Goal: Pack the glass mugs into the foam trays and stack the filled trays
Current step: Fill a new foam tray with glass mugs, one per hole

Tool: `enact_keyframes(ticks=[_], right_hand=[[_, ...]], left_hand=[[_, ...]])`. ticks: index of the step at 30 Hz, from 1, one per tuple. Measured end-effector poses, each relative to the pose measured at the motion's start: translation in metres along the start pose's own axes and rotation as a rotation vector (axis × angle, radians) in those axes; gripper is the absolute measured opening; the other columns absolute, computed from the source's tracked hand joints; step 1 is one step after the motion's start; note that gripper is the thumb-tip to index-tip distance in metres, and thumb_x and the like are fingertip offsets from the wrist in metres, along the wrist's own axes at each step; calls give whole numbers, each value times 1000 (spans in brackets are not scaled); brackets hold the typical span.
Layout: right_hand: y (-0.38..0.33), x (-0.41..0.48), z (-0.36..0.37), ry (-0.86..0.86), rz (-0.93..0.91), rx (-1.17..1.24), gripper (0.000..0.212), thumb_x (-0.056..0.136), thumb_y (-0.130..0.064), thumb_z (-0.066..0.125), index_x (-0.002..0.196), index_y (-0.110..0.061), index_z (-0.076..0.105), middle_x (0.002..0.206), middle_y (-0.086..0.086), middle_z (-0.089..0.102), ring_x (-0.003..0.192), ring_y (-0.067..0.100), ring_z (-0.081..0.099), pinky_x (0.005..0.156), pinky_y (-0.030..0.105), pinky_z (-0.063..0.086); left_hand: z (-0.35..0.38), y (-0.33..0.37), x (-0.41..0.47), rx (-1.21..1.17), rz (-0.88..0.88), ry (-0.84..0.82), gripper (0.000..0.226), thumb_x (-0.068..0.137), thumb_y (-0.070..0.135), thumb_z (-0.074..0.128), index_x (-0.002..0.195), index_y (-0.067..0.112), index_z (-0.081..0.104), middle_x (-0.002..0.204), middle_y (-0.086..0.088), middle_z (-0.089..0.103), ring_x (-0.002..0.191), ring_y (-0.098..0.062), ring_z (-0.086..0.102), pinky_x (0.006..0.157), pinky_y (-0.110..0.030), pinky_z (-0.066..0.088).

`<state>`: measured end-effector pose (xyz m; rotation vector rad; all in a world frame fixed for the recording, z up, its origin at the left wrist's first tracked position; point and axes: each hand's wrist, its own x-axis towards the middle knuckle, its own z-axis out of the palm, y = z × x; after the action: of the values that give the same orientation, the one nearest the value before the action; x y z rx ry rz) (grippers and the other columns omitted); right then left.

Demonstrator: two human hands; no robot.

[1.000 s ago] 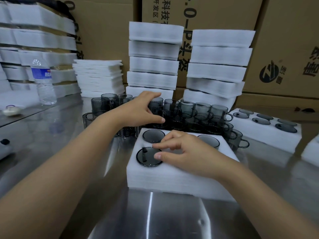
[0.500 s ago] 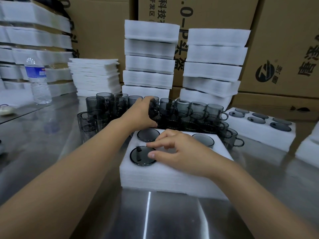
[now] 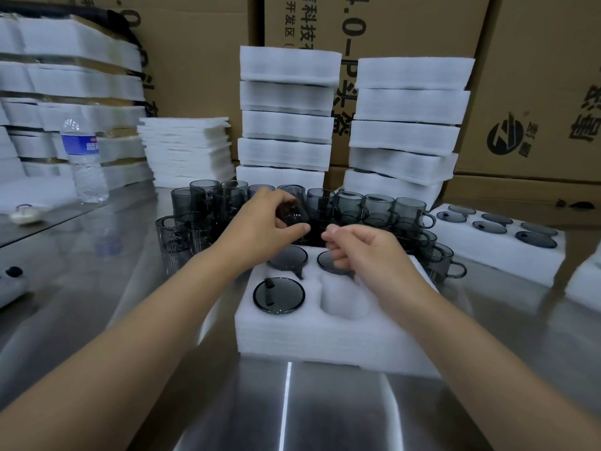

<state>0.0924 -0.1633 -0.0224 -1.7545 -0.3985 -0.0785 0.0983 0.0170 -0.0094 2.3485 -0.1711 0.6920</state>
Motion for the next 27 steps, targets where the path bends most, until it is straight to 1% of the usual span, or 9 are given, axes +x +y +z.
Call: enact_keyframes(ticks=[2,4,8,11,13,17,20,23,27], right_hand=[[3,3,-1,130,27,-11,27,87,-47,60,78,-24,68,66,-12,64,69,8,61,71,29,50],[4,4,-2,179,37,14,23,88,-48,59,79,-28,63,75,-11,64,77,11,63,70,29,48],[4,7,-3,183,97,168,17,89,-42,61,88,-25,60,93,-8,63,92,15,66,81,32,54],[0,6,-5,175,155,357,18,90,-36,63,92,-19,59,100,-4,60,95,15,66,71,21,54],[-3,4,-6,175,178,416,20,88,-37,65,92,-19,59,103,-3,60,94,15,66,64,17,53],[-7,1,-9,138,161,465,27,82,-44,70,89,-19,63,97,-4,66,95,16,67,68,20,54],[-7,0,-8,97,151,464,35,82,-44,68,101,-15,68,105,9,71,100,21,68,72,20,55],[-7,0,-8,104,150,481,29,86,-40,65,96,-13,69,112,16,67,103,22,66,70,18,55],[-4,2,-7,91,157,443,37,87,-38,66,109,-9,65,119,17,65,109,23,64,82,24,54]], left_hand=[[4,4,-6,-48,10,-20,37,81,35,73,113,25,55,97,14,45,76,-1,59,68,-15,43],[8,6,-11,-57,36,-61,32,81,32,74,108,26,57,97,12,46,78,-6,59,74,-23,48],[9,11,-21,-12,117,-138,28,81,31,73,103,32,56,97,17,45,84,-3,53,85,-28,47],[11,16,-27,28,220,-141,34,80,29,74,112,25,60,100,15,45,95,-7,51,91,-32,45],[11,19,-29,63,287,-141,38,80,26,74,116,21,61,105,10,46,102,-10,49,92,-36,45],[9,19,-30,75,383,-98,42,79,20,76,118,17,62,112,7,45,108,-12,47,93,-38,45],[10,19,-32,112,428,-60,39,77,16,77,113,20,65,126,5,40,112,-15,45,93,-41,46],[11,16,-31,109,402,-31,35,74,9,78,105,24,67,141,1,30,108,-11,42,94,-35,44],[11,14,-30,36,323,-68,36,75,-1,73,100,25,67,143,4,26,107,-9,41,90,-15,35]])
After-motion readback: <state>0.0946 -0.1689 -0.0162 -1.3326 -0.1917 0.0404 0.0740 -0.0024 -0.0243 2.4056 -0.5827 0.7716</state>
